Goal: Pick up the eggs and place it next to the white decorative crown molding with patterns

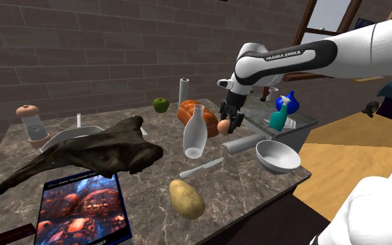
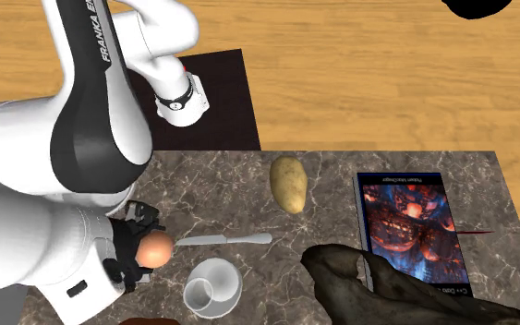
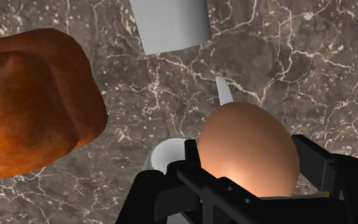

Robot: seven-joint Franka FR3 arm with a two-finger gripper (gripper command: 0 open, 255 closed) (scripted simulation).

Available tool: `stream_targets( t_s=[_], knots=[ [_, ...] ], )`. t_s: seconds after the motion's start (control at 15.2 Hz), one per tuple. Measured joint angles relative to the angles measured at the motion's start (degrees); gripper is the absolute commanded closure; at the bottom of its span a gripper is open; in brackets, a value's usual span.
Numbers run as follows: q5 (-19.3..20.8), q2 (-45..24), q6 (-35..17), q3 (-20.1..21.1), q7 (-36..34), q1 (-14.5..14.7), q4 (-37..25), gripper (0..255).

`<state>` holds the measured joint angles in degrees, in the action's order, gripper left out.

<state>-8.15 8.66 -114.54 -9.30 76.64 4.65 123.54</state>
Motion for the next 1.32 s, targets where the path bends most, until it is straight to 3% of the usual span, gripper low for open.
stream_targets(
  t_s=[0.73,1.32],
  knots=[
    [-1.57,-10.90,4.84,-8.08,14.98,-6.71,-13.22,255],
    [-5.86,-24.82,11.36,-12.09,25.94,-14.06,-30.99,255]
  ],
)
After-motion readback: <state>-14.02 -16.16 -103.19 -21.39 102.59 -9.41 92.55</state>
